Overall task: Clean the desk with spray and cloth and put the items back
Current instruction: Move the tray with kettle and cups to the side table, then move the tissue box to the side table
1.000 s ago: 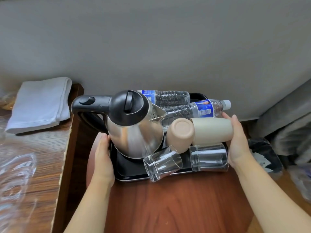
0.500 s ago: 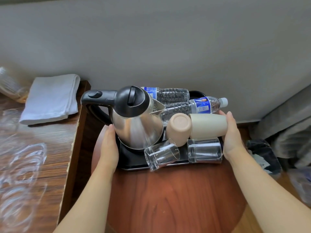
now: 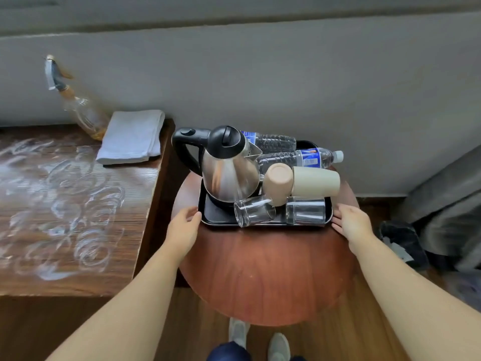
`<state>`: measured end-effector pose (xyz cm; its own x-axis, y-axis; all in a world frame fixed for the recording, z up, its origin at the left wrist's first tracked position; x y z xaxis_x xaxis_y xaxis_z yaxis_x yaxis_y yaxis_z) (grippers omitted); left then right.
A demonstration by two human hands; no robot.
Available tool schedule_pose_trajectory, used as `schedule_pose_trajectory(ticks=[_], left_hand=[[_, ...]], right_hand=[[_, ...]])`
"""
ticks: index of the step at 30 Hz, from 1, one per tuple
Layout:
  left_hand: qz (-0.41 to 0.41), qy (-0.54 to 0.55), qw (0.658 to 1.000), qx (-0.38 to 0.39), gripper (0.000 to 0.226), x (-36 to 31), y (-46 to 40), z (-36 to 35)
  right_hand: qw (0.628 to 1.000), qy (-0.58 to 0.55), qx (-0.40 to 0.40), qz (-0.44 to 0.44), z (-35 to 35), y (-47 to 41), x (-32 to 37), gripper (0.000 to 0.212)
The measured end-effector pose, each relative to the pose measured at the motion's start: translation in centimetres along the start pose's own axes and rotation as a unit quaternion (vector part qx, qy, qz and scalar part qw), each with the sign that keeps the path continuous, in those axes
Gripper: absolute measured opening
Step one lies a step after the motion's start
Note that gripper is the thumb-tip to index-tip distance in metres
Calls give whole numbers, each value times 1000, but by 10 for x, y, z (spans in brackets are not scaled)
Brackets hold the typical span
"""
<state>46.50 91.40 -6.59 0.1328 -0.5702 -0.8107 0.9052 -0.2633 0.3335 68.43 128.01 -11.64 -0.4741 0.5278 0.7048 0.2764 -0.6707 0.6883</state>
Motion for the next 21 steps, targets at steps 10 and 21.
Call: schedule_pose_trajectory(ticks=[10, 21], left_hand=[[42, -146, 986, 63, 28, 59, 121, 41], [165, -142, 975, 54, 16, 183, 234, 125]], right_hand=[[958, 266, 100, -32, -8, 72, -48, 22], [650, 695, 179, 248, -118, 167, -73, 18]])
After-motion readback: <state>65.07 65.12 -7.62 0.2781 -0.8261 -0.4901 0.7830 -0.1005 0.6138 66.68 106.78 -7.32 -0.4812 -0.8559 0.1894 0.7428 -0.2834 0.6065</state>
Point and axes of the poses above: each hand's wrist, its own y-axis away from the middle knuckle, its own z-axis out of the back of the hand, x = y × z, the point moved 9 cm from there along -y, towards the middle knuckle, and after that the axes turned 7 degrees about -z, right-handed, at the moved point
